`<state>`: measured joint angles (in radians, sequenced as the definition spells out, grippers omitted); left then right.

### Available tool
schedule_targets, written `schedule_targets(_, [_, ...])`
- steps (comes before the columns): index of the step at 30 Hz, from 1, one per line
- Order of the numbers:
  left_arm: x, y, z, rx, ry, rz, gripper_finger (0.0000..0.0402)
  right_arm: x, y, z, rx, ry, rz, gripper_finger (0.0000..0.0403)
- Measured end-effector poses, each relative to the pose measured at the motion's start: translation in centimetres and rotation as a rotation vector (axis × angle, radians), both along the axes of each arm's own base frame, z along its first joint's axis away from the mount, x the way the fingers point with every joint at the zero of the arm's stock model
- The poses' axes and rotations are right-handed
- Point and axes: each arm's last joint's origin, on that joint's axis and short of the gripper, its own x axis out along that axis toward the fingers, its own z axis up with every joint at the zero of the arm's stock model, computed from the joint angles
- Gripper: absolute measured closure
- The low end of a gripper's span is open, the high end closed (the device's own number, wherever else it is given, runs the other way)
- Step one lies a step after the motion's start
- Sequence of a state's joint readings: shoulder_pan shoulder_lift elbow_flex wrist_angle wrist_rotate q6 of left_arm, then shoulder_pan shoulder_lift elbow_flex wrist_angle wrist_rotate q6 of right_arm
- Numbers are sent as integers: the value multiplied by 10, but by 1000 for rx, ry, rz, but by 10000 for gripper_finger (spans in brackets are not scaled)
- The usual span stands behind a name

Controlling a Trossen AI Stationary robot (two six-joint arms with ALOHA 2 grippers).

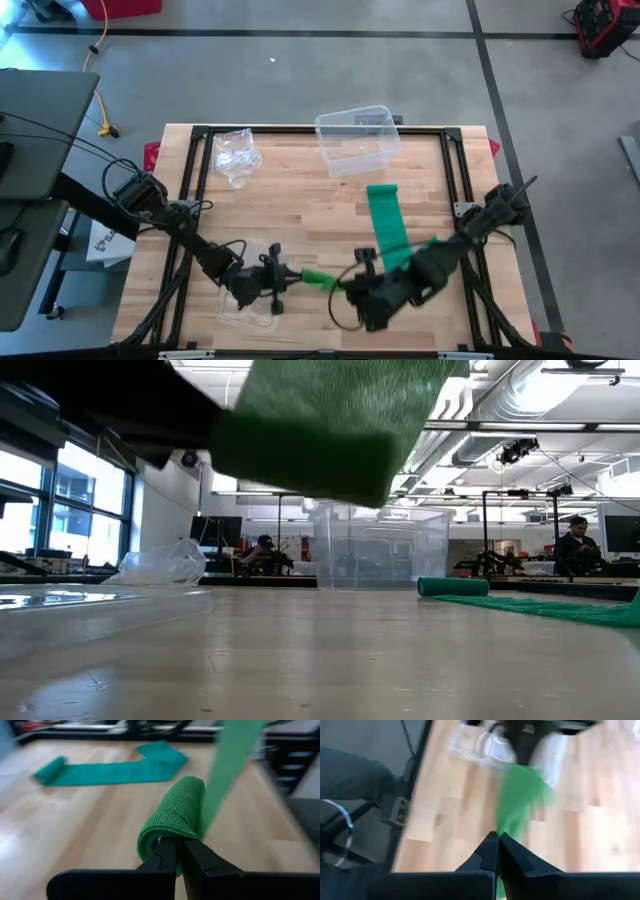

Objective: Roll bandage
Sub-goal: Roll the green bandage

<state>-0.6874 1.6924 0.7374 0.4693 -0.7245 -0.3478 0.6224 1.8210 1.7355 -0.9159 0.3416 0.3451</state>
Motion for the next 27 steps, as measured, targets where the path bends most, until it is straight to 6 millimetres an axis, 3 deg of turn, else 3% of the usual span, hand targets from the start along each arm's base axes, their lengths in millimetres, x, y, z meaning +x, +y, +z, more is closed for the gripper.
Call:
schedule_targets(8, [-1, -35, 26, -79, -47, -227, 401, 30, -62, -3, 18, 52, -21, 403])
schedule_targets(12, [-2, -40, 33, -77, -77, -226, 401, 41, -72, -6, 81, 29, 28, 403])
schedule_targets(21, [10, -11, 18, -10, 2, 49, 401, 21, -6, 9, 216, -90, 278, 403])
schedule_targets(27, [22, 5, 16, -17, 36, 39, 401, 5, 26, 16, 252, -162, 372, 403])
